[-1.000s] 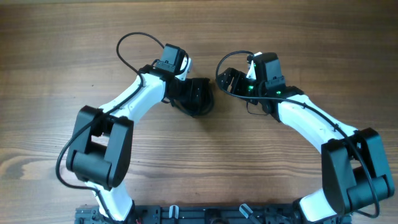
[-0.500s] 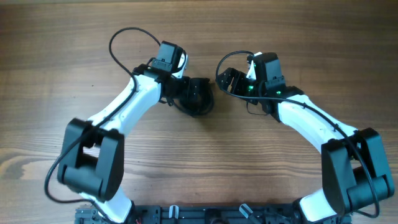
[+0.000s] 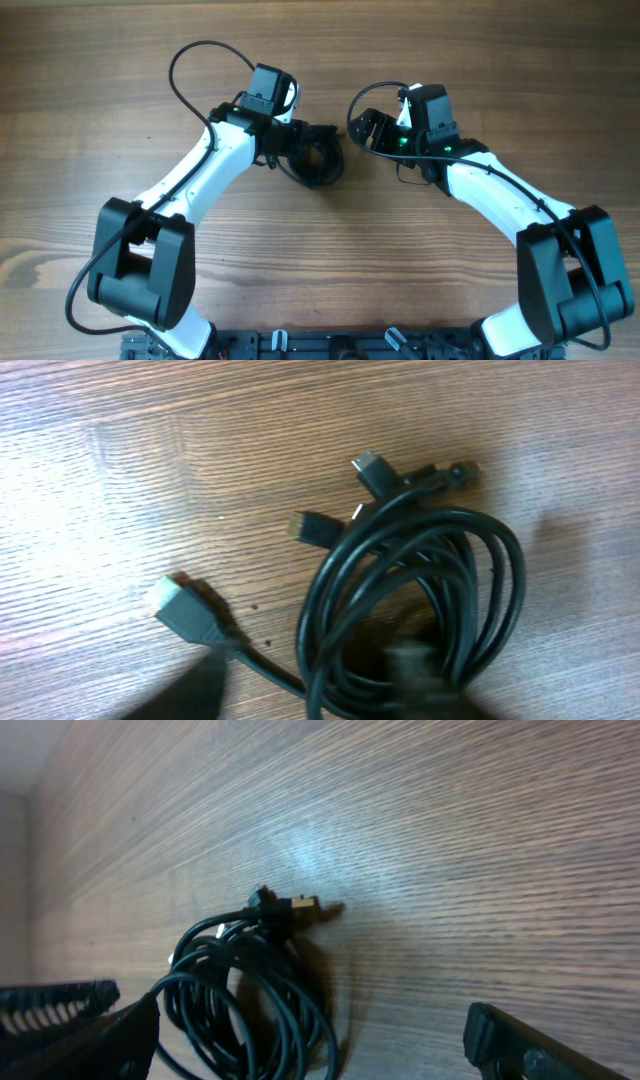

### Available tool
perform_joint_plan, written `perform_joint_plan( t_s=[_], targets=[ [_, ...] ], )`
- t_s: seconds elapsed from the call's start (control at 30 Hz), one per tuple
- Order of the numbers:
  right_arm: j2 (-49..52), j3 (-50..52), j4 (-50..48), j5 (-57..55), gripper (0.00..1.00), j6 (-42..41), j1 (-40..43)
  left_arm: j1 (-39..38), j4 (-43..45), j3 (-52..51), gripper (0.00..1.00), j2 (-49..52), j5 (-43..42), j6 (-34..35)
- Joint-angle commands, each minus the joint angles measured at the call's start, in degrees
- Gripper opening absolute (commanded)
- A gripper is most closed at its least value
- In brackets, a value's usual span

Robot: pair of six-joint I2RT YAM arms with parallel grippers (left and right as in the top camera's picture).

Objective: Untangle cables

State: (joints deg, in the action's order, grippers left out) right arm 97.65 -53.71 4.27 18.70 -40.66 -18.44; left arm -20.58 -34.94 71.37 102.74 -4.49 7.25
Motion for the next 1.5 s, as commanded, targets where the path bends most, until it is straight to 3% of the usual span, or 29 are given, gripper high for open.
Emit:
perform_joint_plan(
  t_s=[0.0,0.2,0.3,0.5,0.6,0.87,0.97,1.07,1.2,1.27,1.4,1.47],
  targets=[
    [-0.6,-0.3,0.1,-2.8,1.0,0.0,-0.1,1.9,0.0,-0.1,0.04,-0.6,0.5,0.8],
    [-0.6,-0.3,2.6,4.4,0.98,-0.1,-0.1,2.8,0.9,-0.1,0.04,1.9,-7.3,1.0],
    [-0.6,-0.3,2.8,7.4,0.69,-1.9,-0.1,2.8,1.3,-0.1,0.04,3.4,-7.3,1.0],
    [-0.5,-0.2,2.9,11.5,0.61,-3.0,-2.7,2.8,1.6,-0.1,0.04,3.8,-8.1,1.0],
    [-0.5,-0.2,2.9,9.1,0.49,-3.0,-5.2,2.8,2.3,-0.1,0.04,3.9,-8.1,1.0],
    [-0.5,-0.2,2.9,1.2,0.48,-3.9,-10.4,3.3,0.5,0.2,0.04,2.1,-6.4,0.9],
    [-0.5,-0.2,2.9,-0.4,0.48,-4.5,-11.2,3.8,-0.5,0.3,0.04,-1.7,-9.8,1.0],
    [-0.5,-0.2,2.9,-1.1,0.48,-4.5,-11.2,3.8,-0.9,0.2,0.18,-2.4,-12.9,1.0],
    [-0.5,-0.2,2.6,-1.1,0.49,-4.5,-11.2,3.7,-0.9,-0.1,0.23,0.1,-12.8,1.2],
    [-0.5,-0.2,2.6,-0.7,0.46,-4.5,-11.2,3.7,-0.5,-0.1,0.21,2.3,-12.8,1.7],
    [-0.5,-0.2,2.6,-0.8,0.3,-4.5,-11.2,3.7,0.8,-0.1,0.1,5.6,-12.8,2.5],
    [-0.5,-0.2,2.7,-0.7,0.29,-4.5,-11.2,3.7,1.9,-0.1,0.08,6.4,-12.8,2.5]
  ],
)
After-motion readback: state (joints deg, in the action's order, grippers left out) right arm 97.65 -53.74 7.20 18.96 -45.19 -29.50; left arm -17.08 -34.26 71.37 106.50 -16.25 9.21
